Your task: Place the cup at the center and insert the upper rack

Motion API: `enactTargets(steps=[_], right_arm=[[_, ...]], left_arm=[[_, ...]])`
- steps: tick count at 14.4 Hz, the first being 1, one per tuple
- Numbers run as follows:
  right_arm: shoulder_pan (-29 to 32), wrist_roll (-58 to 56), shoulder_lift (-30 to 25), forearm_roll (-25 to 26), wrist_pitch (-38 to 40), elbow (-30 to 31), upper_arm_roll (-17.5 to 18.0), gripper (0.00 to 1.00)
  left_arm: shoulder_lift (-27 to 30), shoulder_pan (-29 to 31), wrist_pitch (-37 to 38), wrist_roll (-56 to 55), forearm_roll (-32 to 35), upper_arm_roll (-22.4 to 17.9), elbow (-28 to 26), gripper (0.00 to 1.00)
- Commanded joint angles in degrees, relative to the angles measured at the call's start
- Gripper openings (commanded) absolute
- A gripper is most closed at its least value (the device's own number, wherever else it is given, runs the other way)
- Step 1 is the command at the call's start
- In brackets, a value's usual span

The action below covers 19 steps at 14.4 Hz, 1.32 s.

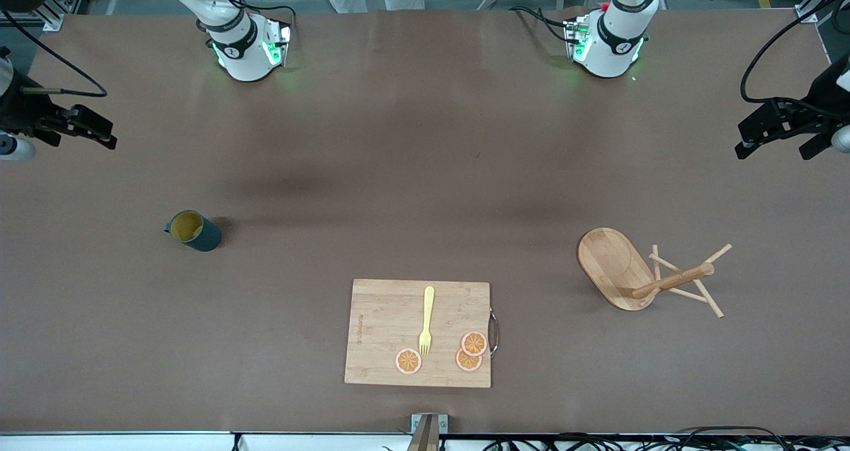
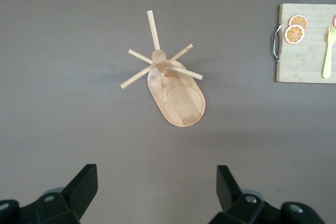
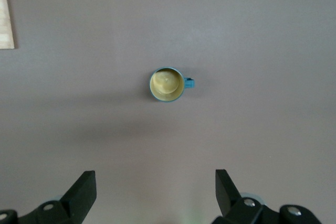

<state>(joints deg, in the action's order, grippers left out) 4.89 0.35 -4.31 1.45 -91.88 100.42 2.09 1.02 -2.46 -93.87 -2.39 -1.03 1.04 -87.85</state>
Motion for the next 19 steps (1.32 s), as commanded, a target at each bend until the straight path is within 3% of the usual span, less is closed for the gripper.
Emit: enactTargets(steps=[1,8,13,19], right_arm=[[0.6,-0.4,6.0,-0.1,0.3,-2.5,0.5,1.00],[0.1,0.0,23.0,-0.3,-1.5,-11.0,0.8,1.00],[-0.2,-0.2,28.7,-3.7,-7.4,-9.5,0.9,1.00],[-1.6,0.3,30.5,-3.8,-17.9,-0.7,0.8,0.92]], left_arm=[[0.1,-0.1,-0.6,-0.3,0.1,0.0,0.0,1.00],[0.0,-0.1,-0.6,-0.3,0.2,0.1,0.0,1.00],[0.1,-0.2,-0.7,-0.3,0.3,0.1,0.0,1.00],[0.1,-0.2,-0.8,-0.3,0.3,0.1,0.0,1.00]])
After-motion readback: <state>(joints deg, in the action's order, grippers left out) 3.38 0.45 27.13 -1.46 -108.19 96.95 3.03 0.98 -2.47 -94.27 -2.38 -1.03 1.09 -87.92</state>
